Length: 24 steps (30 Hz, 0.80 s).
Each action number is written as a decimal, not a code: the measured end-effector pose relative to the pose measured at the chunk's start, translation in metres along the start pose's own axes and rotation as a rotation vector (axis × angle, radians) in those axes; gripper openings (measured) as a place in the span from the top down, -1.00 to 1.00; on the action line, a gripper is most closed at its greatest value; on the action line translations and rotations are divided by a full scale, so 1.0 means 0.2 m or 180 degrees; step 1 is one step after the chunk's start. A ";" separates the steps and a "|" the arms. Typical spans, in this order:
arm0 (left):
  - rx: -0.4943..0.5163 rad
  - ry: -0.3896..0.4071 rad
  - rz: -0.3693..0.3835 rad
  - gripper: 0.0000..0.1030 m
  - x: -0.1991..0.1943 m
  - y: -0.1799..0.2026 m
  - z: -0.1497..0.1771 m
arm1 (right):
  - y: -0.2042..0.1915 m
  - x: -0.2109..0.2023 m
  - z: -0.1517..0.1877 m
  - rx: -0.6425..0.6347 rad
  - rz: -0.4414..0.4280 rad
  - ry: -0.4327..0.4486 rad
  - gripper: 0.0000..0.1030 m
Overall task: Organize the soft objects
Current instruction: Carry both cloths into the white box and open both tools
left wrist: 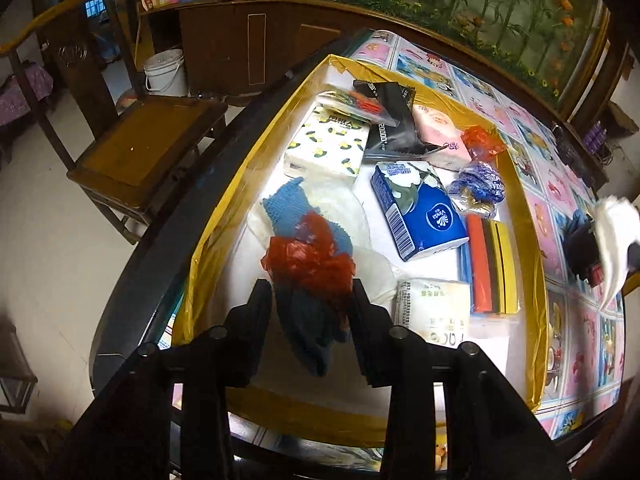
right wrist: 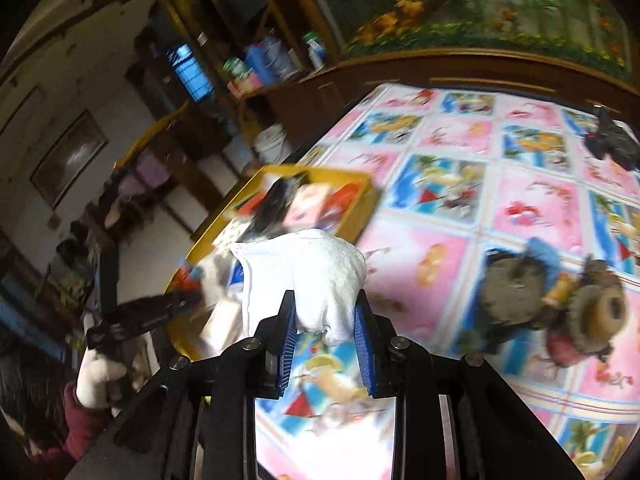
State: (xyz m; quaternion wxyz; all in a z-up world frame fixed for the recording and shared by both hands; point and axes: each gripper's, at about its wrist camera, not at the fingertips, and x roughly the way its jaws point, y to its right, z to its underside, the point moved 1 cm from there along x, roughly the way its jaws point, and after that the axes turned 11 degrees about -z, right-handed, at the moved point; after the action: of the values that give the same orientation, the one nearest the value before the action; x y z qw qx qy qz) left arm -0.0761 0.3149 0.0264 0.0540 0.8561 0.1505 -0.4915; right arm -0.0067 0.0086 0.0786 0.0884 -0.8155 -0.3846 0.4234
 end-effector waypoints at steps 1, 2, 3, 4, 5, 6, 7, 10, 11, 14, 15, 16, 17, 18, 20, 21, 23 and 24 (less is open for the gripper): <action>-0.0036 0.0035 0.0052 0.28 -0.01 -0.01 0.00 | -0.04 0.05 -0.01 -0.0041 -0.0025 -0.0084 0.49; -0.0084 0.0105 0.0142 0.23 -0.04 -0.02 0.01 | -0.08 0.10 -0.01 -0.0094 -0.0057 -0.0194 0.49; -0.0116 0.0165 0.0209 0.08 -0.07 -0.03 0.01 | -0.13 0.16 0.00 -0.0154 -0.0085 -0.0323 0.49; -0.0134 0.0210 0.0241 -0.01 -0.09 -0.03 0.01 | -0.17 0.21 -0.01 -0.0200 -0.0103 -0.0437 0.49; -0.0149 0.0272 0.0263 -0.13 -0.11 -0.04 0.01 | -0.20 0.25 -0.01 -0.0238 -0.0114 -0.0529 0.49; -0.0163 0.0361 0.0280 -0.13 -0.15 -0.05 0.02 | -0.21 0.30 -0.01 -0.0276 -0.0119 -0.0631 0.49; -0.0175 0.0416 0.0285 -0.13 -0.17 -0.05 0.01 | -0.24 0.36 0.00 -0.0336 -0.0104 -0.0777 0.49; -0.0281 0.0600 0.0355 -0.13 -0.24 -0.09 0.02 | -0.32 0.51 0.01 -0.0452 0.0018 -0.1103 0.49; -0.0327 0.0649 0.0406 -0.14 -0.27 -0.10 0.03 | -0.33 0.55 0.00 -0.0469 0.0053 -0.1184 0.49; -0.0432 0.0715 0.0503 -0.16 -0.30 -0.14 0.04 | -0.36 0.68 -0.01 -0.0521 0.0199 -0.1392 0.50; -0.0450 0.0721 0.0513 -0.16 -0.31 -0.14 0.04 | -0.38 0.71 -0.02 -0.0541 0.0272 -0.1422 0.49; -0.0459 0.0724 0.0524 -0.16 -0.31 -0.15 0.04 | -0.37 0.77 -0.04 -0.0553 0.0374 -0.1448 0.49; -0.0469 0.0727 0.0541 -0.16 -0.31 -0.16 0.04 | -0.36 0.81 -0.06 -0.0585 0.0474 -0.1464 0.49; -0.0480 0.0727 0.0552 -0.16 -0.31 -0.16 0.04 | -0.35 0.84 -0.07 -0.0592 0.0534 -0.1482 0.49; -0.0490 0.0724 0.0555 -0.16 -0.31 -0.17 0.05 | -0.33 0.87 -0.10 -0.0579 0.0663 -0.1462 0.49; -0.0498 0.0719 0.0554 -0.16 -0.31 -0.17 0.05 | -0.31 0.88 -0.13 -0.0601 0.0741 -0.1431 0.49; -0.0521 0.0701 0.0566 -0.16 -0.30 -0.18 0.05 | -0.30 0.91 -0.16 -0.0574 0.0784 -0.1425 0.49; -0.0524 0.0694 0.0565 -0.16 -0.30 -0.18 0.06 | -0.30 0.93 -0.16 -0.0578 0.0792 -0.1439 0.48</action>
State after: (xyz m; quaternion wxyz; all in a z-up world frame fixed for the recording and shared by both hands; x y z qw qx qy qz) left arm -0.1251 0.3332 0.0746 0.1506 0.9070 0.1191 -0.3749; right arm 0.0486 0.1862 0.0118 -0.1259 -0.7458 -0.3277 0.5661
